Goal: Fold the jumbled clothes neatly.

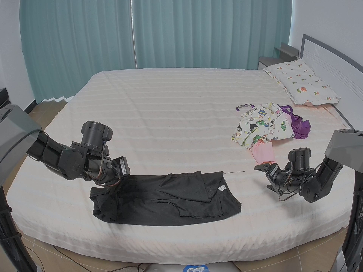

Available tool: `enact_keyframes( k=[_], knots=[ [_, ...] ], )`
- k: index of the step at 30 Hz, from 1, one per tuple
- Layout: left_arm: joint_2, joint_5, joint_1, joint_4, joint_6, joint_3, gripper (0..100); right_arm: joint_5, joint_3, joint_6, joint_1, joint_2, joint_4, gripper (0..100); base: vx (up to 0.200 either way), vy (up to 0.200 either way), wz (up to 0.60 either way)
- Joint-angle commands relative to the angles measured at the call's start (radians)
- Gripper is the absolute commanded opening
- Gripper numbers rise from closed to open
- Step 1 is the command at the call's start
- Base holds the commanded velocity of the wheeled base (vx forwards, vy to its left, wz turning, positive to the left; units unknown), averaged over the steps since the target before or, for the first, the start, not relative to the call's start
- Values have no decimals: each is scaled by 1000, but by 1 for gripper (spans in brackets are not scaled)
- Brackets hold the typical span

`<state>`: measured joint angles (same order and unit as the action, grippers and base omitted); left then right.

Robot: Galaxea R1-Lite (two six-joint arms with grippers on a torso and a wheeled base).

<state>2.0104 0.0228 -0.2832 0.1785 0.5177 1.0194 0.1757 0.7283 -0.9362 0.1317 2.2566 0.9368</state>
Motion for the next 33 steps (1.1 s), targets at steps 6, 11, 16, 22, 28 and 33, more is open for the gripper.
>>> enact_keyframes(
  k=[6, 11, 16, 22, 28, 33],
  knots=[
    [7, 0, -31, -1, 2, 1, 0, -1, 0, -1, 5, 3, 0, 100, 0, -133, 0],
    [8, -1, -42, 1, 12, 2, 0, -1, 0, -1, 6, 3, 0, 100, 0, -200, 0],
    [10, -1, -62, -1, 13, 1, 0, -1, 2, -1, 6, 1, 0, 100, 0, -200, 0],
    [19, -1, -97, -1, 15, 10, 0, -1, 2, -1, 8, 1, 0, 100, 0, -200, 0],
    [48, -21, -137, -1, 50, 51, 0, -1, 2, -1, 14, 1, 0, 100, 0, -200, 0],
    [80, -44, -169, -4, 56, 91, 0, -1, 2, 0, 16, 1, 0, 100, 0, -200, 0]
  ],
)
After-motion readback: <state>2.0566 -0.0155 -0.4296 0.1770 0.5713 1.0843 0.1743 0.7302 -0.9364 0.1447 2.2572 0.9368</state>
